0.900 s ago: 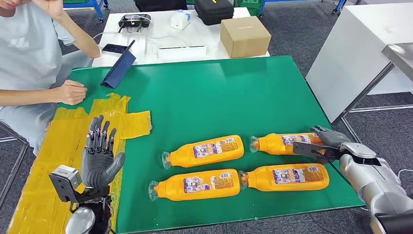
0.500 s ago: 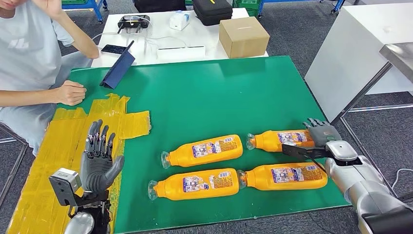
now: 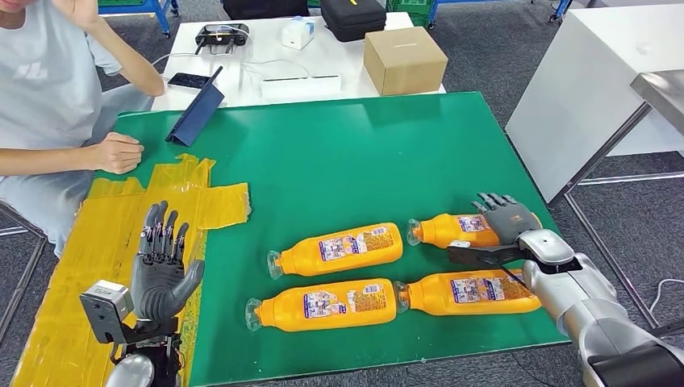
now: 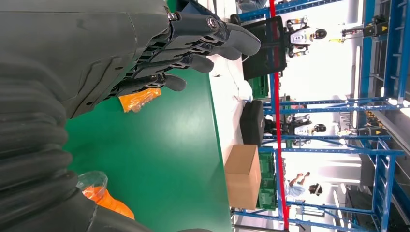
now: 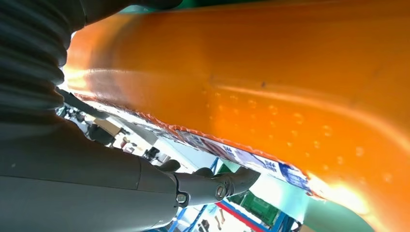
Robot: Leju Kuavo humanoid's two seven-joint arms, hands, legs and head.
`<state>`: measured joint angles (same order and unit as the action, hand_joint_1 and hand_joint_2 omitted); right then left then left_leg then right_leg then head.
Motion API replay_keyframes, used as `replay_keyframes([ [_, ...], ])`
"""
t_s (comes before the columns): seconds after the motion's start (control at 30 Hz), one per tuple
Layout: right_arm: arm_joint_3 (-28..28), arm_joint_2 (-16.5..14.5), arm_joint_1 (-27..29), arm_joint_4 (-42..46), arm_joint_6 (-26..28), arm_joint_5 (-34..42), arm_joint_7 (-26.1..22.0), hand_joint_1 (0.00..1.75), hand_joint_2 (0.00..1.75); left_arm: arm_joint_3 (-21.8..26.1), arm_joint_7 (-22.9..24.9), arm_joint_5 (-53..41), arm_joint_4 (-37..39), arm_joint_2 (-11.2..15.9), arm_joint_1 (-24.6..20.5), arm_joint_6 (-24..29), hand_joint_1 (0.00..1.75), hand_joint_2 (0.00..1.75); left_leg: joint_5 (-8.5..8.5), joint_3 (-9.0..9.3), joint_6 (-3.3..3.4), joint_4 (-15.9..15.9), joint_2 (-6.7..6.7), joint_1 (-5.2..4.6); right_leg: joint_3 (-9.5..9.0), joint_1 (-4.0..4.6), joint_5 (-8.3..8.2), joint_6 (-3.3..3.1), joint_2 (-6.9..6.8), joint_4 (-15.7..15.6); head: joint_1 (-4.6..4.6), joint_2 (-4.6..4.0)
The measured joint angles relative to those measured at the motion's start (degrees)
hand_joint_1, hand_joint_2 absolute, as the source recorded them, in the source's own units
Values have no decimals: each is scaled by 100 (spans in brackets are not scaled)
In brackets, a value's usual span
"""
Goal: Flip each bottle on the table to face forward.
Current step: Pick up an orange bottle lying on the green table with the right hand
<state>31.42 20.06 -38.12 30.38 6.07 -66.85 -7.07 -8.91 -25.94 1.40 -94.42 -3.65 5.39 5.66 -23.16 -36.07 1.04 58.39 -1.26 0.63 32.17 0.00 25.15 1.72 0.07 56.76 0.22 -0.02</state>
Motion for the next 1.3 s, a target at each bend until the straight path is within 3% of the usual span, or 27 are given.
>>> replay_keyframes([
  [0.1,4,0,0,0,-15,17,-19,0,175,1,0,0,0,0,0,0,0,175,0,0,0,0,0,0,-1,0,0,0,0,0,0,0],
  [0.17,7,0,0,0,-70,53,-65,10,175,1,-2,1,0,0,0,-2,0,175,1,0,0,0,0,0,-1,0,-1,0,0,0,-1,0],
  [0.3,10,2,-9,-5,-377,253,-211,166,175,1,-22,13,4,0,-9,-9,0,175,1,1,0,0,2,0,-1,0,-1,0,0,0,1,0],
  [0.33,11,5,-15,-12,-455,298,-232,171,175,1,-29,17,6,0,-15,-10,0,175,0,2,0,0,3,0,-1,0,-1,0,1,0,1,0],
  [0.5,26,32,-50,-97,-775,476,-248,158,175,-2,-47,33,36,0,-67,-9,0,175,0,5,0,0,7,0,1,0,-2,-1,3,-1,1,0],
  [0.63,78,44,-117,-187,-890,459,-94,168,175,-7,-48,49,73,0,-84,-9,0,175,4,8,-1,0,3,1,-2,1,-2,-1,2,-1,1,0],
  [0.9,165,32,-204,-323,-951,507,134,166,175,-10,-48,119,141,0,-133,-57,0,175,5,8,-1,0,-5,0,-6,-1,-2,-1,-1,-1,1,0],
  [1.07,179,27,-211,-351,-936,498,182,175,175,-10,-48,154,163,0,-135,-77,0,175,5,8,-1,0,-7,-1,-8,-3,-2,0,-2,-1,1,0],
  [1.17,178,1,-190,-362,-565,479,392,175,175,-8,-11,198,160,0,-119,-128,0,175,5,6,-1,0,-7,-1,-10,-2,-3,1,-2,-1,1,0],
  [1.3,-78,-133,27,-225,695,661,950,175,175,-4,145,191,87,-10,-9,-243,0,175,7,-6,0,0,-5,-1,-2,-1,-5,4,-2,0,0,0],
])
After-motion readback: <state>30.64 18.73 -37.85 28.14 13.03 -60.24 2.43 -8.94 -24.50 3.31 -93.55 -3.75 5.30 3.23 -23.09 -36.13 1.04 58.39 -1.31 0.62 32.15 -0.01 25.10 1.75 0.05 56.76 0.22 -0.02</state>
